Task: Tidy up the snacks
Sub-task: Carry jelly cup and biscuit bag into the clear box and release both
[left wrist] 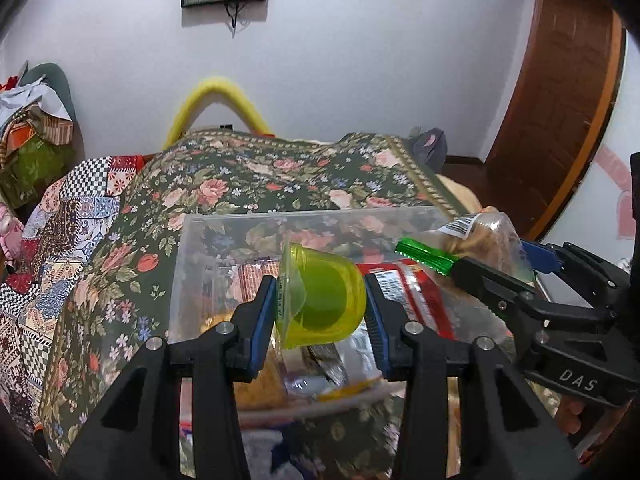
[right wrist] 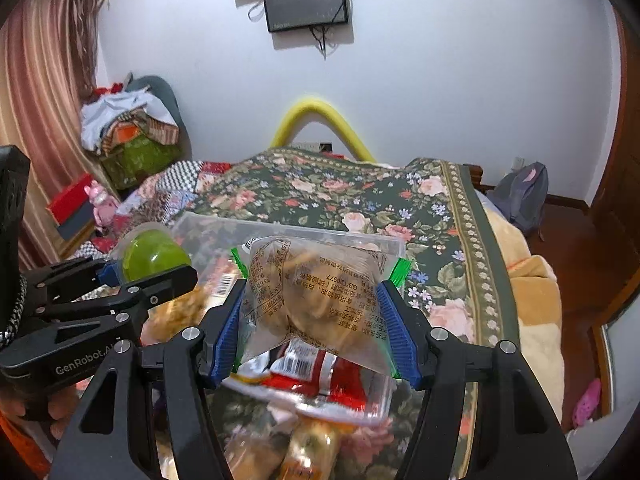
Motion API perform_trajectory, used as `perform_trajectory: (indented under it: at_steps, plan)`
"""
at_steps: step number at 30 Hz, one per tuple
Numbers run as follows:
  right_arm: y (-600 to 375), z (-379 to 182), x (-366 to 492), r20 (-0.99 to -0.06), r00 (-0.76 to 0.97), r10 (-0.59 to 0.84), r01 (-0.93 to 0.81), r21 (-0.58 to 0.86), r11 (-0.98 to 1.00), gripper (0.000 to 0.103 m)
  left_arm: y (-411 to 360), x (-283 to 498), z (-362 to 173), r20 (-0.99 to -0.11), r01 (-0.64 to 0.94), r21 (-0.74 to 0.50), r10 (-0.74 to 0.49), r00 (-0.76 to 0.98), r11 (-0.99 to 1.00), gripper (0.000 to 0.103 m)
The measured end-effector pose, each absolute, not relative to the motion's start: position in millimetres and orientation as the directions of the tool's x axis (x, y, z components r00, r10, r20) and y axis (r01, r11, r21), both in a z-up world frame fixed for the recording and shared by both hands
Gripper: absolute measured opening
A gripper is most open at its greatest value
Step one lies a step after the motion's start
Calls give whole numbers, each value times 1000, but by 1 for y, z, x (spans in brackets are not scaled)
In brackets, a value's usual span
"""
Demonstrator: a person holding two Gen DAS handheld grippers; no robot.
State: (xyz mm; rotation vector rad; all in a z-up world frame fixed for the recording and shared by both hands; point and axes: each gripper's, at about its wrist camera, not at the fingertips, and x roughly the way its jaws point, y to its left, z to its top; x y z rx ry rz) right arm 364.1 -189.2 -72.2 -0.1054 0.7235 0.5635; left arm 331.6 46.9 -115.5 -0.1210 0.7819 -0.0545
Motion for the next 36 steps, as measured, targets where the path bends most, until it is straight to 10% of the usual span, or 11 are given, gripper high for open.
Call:
perform_trajectory:
  at_steps: [17,36]
  plan:
    - [-165,-113,401,-777,479,408,-544,101,833,65,61,371,-163,-796,-53,-170,-105,597,984,44]
    - [-202,-60,338,-702,539,465,-562,111,820,66,67,279,-91,-709,25,-129,-110,697,991,57]
